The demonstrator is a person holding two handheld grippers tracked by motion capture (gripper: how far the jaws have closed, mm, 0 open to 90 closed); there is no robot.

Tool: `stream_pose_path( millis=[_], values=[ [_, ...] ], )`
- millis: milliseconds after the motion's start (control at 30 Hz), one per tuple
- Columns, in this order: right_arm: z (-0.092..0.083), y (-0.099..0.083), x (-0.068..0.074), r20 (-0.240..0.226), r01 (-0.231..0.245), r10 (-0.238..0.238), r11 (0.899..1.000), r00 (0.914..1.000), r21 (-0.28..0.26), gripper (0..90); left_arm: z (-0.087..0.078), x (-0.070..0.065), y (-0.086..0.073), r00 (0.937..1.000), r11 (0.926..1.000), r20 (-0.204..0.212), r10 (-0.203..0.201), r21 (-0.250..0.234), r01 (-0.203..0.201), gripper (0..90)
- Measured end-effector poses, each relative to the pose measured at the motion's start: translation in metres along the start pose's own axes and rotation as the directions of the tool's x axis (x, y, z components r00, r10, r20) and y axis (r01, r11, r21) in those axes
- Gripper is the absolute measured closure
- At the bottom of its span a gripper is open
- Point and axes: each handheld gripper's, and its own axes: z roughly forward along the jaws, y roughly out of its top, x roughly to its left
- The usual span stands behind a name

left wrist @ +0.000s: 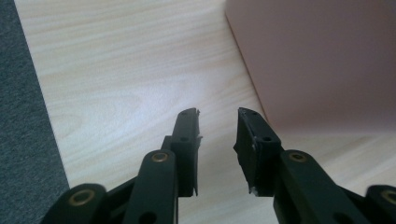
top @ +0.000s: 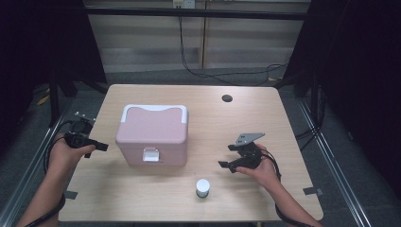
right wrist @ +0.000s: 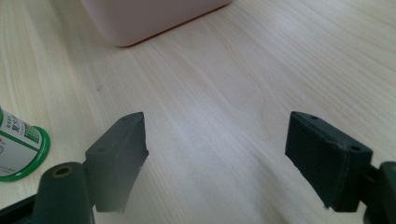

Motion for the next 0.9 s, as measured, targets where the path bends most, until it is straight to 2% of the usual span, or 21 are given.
stream_pose_path(
  millis=[233,267,467,567,667,733,900],
  values=[
    [0.004,0.007,0.003,-0.012,0.020,-0.020,1.000,0.9997,-0.003,20.2,-0.001,-0.005,0.018,0.9999,0.9995,0.013,-0.005,-0.032,0.005,76.8],
    [0.006,0.010,0.005,-0.024,0.023,-0.023,1.000,0.9994,-0.010,20.2,-0.002,-0.008,0.023,0.9998,0.9995,0.016,0.008,-0.030,-0.007,77.1],
    [0.011,0.015,0.010,-0.031,0.044,-0.044,0.999,0.9985,-0.005,20.3,0.000,-0.013,0.030,0.9994,0.9991,0.030,0.018,-0.040,-0.017,78.9],
    [0.013,0.018,0.011,-0.038,0.048,-0.048,0.999,0.9981,0.001,20.3,0.000,-0.018,0.034,0.9984,0.9977,0.055,0.015,-0.067,-0.011,79.3],
    [0.014,0.018,0.011,-0.042,0.046,-0.046,0.999,0.9981,0.000,20.3,0.001,-0.023,0.038,0.9963,0.9979,0.082,0.025,-0.062,-0.020,80.8],
    [0.013,0.017,0.010,-0.042,0.045,-0.045,0.999,0.9981,-0.001,20.3,0.001,-0.026,0.040,0.9972,0.9980,0.065,0.037,-0.054,-0.034,83.2],
    [0.011,0.018,0.010,-0.039,0.044,-0.044,0.999,0.9982,-0.005,20.3,0.002,-0.029,0.043,0.9973,0.9985,0.060,0.042,-0.037,-0.040,88.9]
  ],
)
